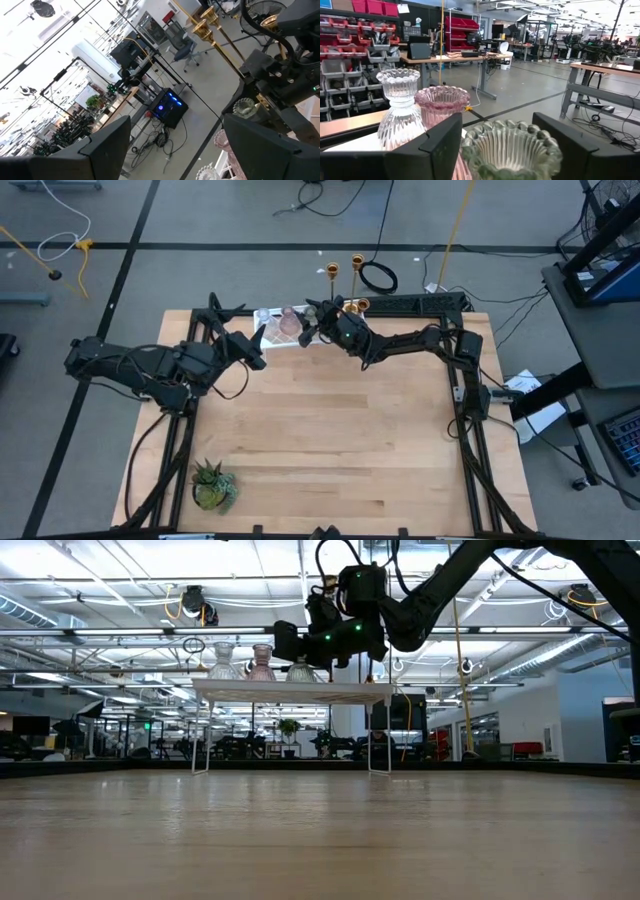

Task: Pick & Place candle stick holders
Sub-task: Put the green glass candle holder on the shelf, then return to Home Position

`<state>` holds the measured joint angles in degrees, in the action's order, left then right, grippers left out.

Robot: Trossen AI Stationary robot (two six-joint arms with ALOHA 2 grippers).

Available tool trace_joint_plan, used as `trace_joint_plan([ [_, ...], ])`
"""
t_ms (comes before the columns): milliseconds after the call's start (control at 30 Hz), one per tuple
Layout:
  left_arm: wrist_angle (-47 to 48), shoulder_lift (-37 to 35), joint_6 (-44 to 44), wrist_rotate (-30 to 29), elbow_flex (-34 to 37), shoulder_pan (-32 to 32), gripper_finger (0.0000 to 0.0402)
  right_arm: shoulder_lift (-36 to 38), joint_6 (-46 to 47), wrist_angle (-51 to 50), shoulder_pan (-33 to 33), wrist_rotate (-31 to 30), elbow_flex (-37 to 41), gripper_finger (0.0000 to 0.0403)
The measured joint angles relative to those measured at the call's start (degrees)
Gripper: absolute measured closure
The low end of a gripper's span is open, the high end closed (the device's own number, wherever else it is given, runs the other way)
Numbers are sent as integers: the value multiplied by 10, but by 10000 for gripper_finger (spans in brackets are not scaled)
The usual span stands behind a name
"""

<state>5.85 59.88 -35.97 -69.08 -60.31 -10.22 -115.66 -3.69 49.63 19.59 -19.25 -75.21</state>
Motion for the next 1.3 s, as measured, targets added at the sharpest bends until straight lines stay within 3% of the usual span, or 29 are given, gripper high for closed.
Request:
trace_joint_plan([
  [333,1,0,5,0,0,0,76,0,-4,-2,-2,-1,0,141],
  [967,1,0,4,0,0,0,76,2,-44,26,-13,-19,1,142],
  [1300,1,0,4,0,0,0,76,2,-59,93,-13,-19,1,142],
])
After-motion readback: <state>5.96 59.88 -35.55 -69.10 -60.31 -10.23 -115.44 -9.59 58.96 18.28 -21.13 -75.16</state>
